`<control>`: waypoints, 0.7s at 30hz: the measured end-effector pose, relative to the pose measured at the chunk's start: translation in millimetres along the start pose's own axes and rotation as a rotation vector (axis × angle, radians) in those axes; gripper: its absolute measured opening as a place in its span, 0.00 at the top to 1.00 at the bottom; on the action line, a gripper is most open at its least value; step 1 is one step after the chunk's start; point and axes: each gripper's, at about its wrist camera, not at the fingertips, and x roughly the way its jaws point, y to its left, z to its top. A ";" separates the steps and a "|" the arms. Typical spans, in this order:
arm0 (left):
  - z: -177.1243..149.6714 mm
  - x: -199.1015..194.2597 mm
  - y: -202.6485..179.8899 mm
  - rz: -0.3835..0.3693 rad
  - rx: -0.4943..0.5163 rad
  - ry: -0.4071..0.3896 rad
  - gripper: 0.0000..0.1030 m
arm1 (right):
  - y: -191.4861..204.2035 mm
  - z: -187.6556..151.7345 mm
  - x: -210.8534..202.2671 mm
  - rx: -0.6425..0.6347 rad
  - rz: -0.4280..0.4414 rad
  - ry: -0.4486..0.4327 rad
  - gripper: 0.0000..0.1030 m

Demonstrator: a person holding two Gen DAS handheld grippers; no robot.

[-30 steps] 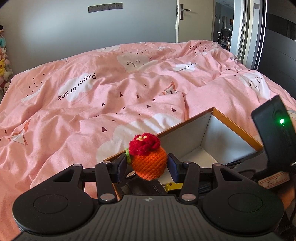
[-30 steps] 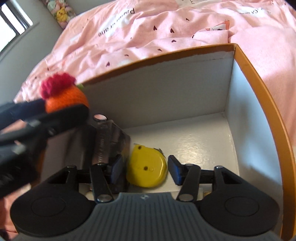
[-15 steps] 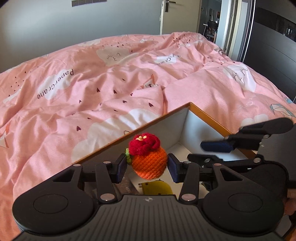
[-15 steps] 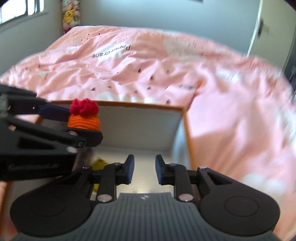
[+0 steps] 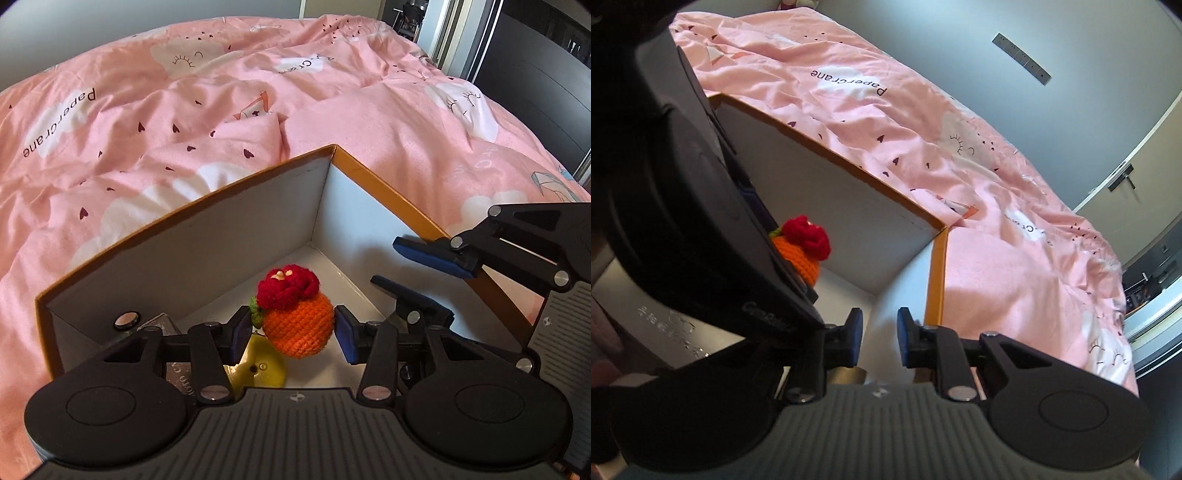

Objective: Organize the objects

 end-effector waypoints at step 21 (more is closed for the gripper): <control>-18.7 -79.5 -5.6 0.102 -0.024 -0.153 0.25 | -8.0 1.1 -59.1 0.202 0.090 -0.024 0.52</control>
